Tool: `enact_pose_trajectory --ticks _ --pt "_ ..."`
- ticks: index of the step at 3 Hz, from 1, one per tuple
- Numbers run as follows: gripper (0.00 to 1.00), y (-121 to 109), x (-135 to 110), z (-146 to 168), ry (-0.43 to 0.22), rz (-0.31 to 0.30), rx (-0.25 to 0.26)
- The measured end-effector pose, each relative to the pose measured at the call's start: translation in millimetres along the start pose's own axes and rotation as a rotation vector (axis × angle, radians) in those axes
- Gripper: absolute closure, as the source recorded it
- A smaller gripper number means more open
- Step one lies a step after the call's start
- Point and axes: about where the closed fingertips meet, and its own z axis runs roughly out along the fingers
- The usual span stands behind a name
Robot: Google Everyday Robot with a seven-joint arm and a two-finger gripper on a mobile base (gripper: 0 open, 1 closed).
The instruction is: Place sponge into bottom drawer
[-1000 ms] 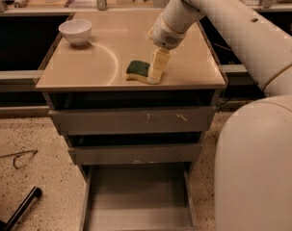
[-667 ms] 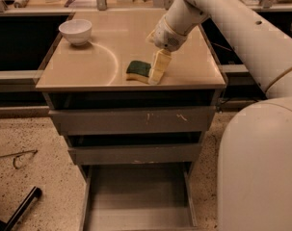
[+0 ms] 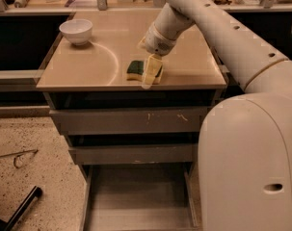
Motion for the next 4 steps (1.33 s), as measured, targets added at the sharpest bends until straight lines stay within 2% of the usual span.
enact_pose_trajectory --ticks 1,3,4 --pt "0.19 -0.3 0.0 1.0 0.0 0.0 -0.001" --pt "0.65 -0.3 -0.1 1.2 0.0 0.0 -0.002" --pt "0.89 10.2 4.7 -3.9 -0.015 -0.006 0.026"
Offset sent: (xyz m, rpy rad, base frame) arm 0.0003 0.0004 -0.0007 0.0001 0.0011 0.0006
